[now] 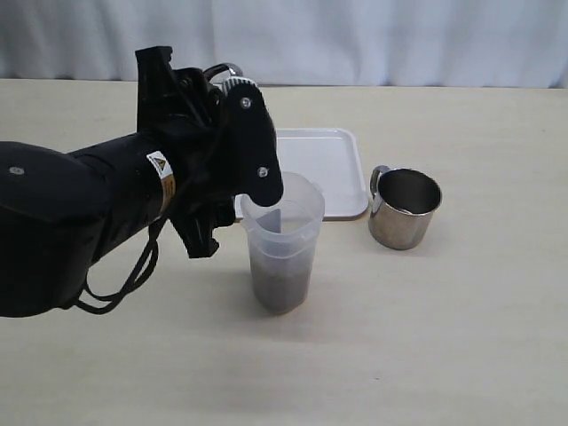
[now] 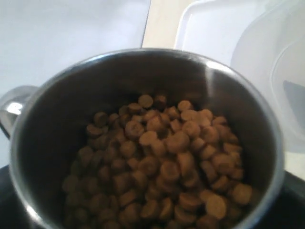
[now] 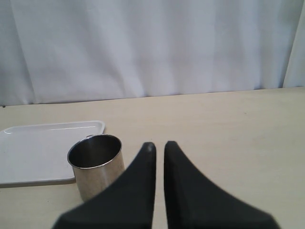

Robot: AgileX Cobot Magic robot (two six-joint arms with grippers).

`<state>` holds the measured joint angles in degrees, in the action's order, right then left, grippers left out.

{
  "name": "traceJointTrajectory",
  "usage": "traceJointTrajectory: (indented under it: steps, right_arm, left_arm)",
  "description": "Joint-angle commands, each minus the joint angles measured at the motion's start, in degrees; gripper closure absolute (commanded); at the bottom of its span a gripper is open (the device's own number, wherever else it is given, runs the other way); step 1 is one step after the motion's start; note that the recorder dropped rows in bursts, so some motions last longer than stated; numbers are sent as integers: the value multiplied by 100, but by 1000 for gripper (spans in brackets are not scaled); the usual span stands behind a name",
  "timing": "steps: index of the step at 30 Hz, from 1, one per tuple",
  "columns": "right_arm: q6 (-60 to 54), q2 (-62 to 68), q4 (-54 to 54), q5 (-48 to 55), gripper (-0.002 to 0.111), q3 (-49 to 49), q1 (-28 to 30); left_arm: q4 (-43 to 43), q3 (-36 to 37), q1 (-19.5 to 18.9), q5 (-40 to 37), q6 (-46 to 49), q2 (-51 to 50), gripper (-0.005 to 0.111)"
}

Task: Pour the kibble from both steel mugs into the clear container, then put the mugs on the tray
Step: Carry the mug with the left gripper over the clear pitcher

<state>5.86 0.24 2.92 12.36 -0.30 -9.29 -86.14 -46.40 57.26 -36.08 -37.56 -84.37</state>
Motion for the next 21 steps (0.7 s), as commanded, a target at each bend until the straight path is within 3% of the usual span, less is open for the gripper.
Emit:
traceJointTrajectory:
  steps: [1,21]
  right_arm:
    - [-48,-24,-18,-5,103,30,-18]
    - [-48,-24,-18,-5,103,30,-18]
  left_arm:
    - [-226,-14,16,-109,586,11,107]
    - [-1138,-14,4,-77,907,-304,107]
